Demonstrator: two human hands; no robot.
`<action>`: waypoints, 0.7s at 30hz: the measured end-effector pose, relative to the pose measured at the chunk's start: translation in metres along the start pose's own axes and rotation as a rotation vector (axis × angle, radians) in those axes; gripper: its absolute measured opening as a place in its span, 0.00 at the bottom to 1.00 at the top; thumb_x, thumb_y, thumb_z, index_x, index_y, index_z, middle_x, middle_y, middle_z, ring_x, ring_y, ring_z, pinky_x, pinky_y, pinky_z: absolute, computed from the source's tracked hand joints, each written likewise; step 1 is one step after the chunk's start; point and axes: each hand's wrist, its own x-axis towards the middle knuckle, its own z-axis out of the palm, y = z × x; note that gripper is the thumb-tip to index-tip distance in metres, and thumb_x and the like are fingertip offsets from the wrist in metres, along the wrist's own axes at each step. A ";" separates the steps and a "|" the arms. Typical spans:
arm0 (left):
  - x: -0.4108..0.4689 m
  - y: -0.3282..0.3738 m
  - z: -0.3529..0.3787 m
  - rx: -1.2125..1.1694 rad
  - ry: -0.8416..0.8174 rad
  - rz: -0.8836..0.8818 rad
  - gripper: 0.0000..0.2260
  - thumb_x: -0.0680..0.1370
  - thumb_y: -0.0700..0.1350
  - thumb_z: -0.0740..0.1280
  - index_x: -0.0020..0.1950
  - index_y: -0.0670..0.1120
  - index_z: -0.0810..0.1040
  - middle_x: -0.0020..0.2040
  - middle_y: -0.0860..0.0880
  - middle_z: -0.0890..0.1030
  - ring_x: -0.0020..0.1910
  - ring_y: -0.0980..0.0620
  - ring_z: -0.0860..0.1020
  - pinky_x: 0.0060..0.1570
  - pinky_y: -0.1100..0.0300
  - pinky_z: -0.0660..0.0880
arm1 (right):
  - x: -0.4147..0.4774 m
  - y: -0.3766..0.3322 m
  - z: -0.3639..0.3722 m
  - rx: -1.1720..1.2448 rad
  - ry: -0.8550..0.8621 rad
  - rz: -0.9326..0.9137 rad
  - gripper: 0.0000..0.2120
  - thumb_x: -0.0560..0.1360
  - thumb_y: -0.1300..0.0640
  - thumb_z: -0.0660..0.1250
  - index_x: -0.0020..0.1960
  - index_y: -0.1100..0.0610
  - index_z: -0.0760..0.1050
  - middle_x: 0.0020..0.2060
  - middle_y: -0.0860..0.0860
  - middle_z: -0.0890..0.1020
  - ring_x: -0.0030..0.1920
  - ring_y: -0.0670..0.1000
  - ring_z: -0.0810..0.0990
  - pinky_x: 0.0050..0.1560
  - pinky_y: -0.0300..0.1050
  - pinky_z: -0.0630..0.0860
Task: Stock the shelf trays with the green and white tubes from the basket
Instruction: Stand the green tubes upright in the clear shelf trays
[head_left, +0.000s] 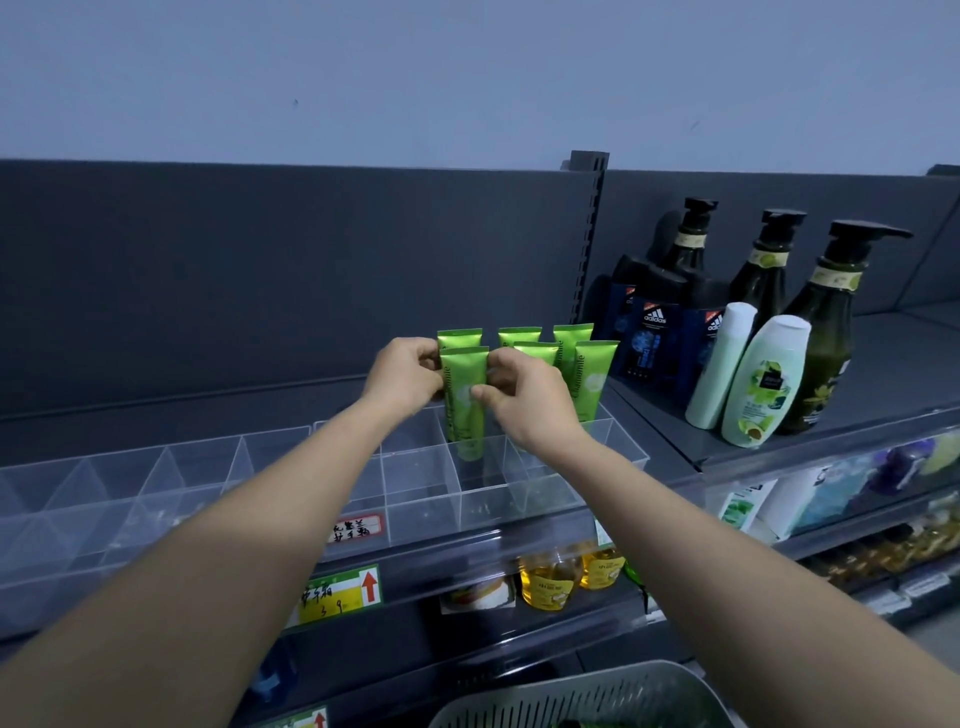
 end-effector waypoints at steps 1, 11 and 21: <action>0.000 0.000 0.000 0.011 0.001 -0.008 0.12 0.68 0.30 0.66 0.43 0.45 0.83 0.41 0.40 0.84 0.44 0.42 0.83 0.46 0.45 0.81 | -0.001 0.000 0.000 0.013 0.003 -0.001 0.09 0.72 0.60 0.72 0.52 0.55 0.79 0.47 0.50 0.85 0.48 0.49 0.83 0.55 0.49 0.78; -0.013 0.010 -0.003 0.115 0.039 -0.018 0.08 0.69 0.35 0.69 0.45 0.45 0.82 0.41 0.41 0.83 0.40 0.43 0.82 0.46 0.43 0.79 | -0.012 -0.002 -0.002 -0.108 0.045 0.018 0.07 0.73 0.56 0.71 0.49 0.58 0.83 0.45 0.52 0.86 0.48 0.53 0.83 0.52 0.49 0.79; -0.060 0.023 -0.007 0.372 0.113 -0.027 0.21 0.75 0.42 0.70 0.68 0.42 0.73 0.62 0.45 0.79 0.61 0.47 0.76 0.61 0.56 0.72 | -0.042 -0.004 -0.023 -0.157 -0.007 -0.014 0.15 0.75 0.55 0.69 0.61 0.57 0.78 0.54 0.52 0.83 0.55 0.53 0.80 0.58 0.49 0.76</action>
